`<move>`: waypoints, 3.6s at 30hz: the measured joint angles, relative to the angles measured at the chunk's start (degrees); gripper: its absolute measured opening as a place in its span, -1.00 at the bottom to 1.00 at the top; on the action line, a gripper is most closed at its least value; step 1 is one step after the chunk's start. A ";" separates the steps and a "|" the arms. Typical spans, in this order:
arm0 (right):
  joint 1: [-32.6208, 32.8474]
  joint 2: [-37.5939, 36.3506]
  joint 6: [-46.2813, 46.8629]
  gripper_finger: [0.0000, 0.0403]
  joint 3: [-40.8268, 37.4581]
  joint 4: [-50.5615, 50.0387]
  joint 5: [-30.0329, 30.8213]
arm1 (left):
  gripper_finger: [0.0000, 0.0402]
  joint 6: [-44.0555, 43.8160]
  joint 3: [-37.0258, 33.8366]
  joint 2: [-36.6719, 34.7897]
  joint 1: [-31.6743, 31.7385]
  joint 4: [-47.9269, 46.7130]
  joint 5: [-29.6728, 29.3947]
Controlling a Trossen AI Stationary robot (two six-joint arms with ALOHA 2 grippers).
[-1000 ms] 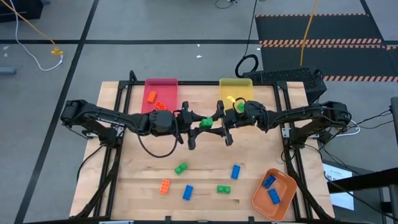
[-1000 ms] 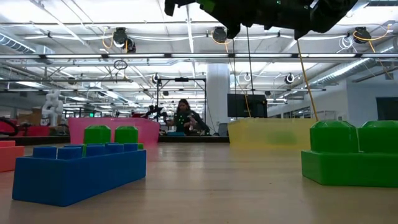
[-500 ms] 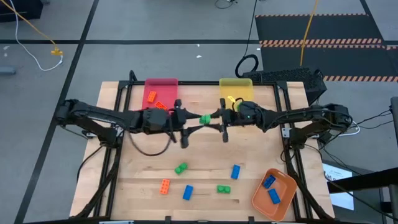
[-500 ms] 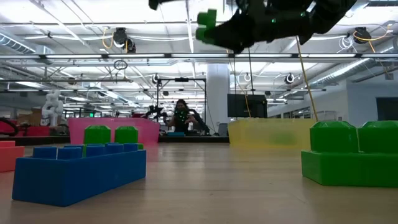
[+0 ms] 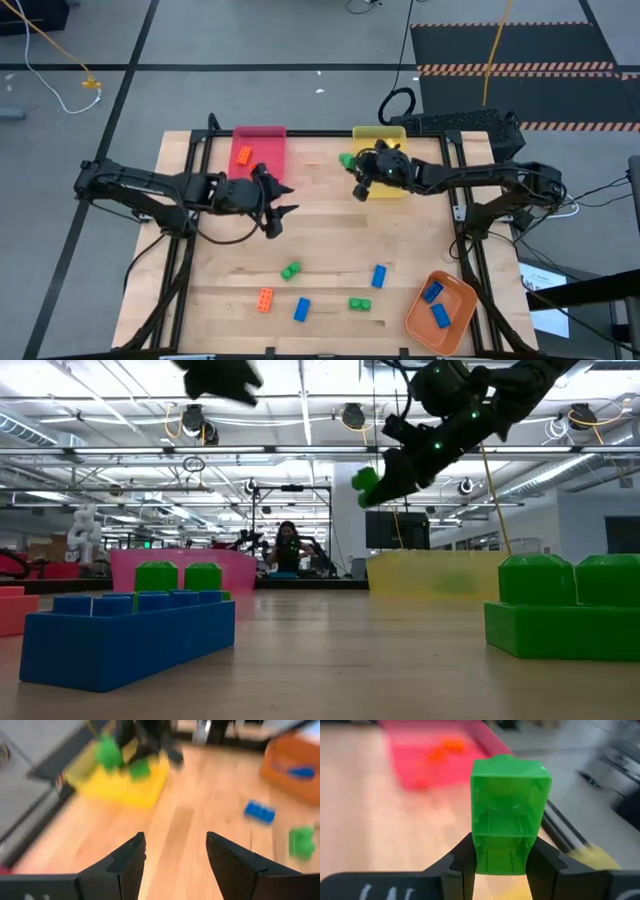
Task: Sort & place blocks by color
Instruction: Put the left green game piece into the yellow bin
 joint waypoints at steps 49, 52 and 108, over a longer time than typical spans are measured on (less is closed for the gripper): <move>-5.40 -2.88 11.96 0.40 0.09 -12.98 7.06 | 0.04 -26.61 -0.07 16.45 -12.40 -9.66 10.96; -4.72 -2.88 11.91 0.40 0.09 -11.75 7.03 | 0.04 -27.77 -0.04 17.46 -12.49 -10.81 10.90; -4.21 -2.88 11.22 0.41 0.03 -9.58 3.73 | -0.15 -22.67 0.09 37.01 -12.45 -2.74 16.20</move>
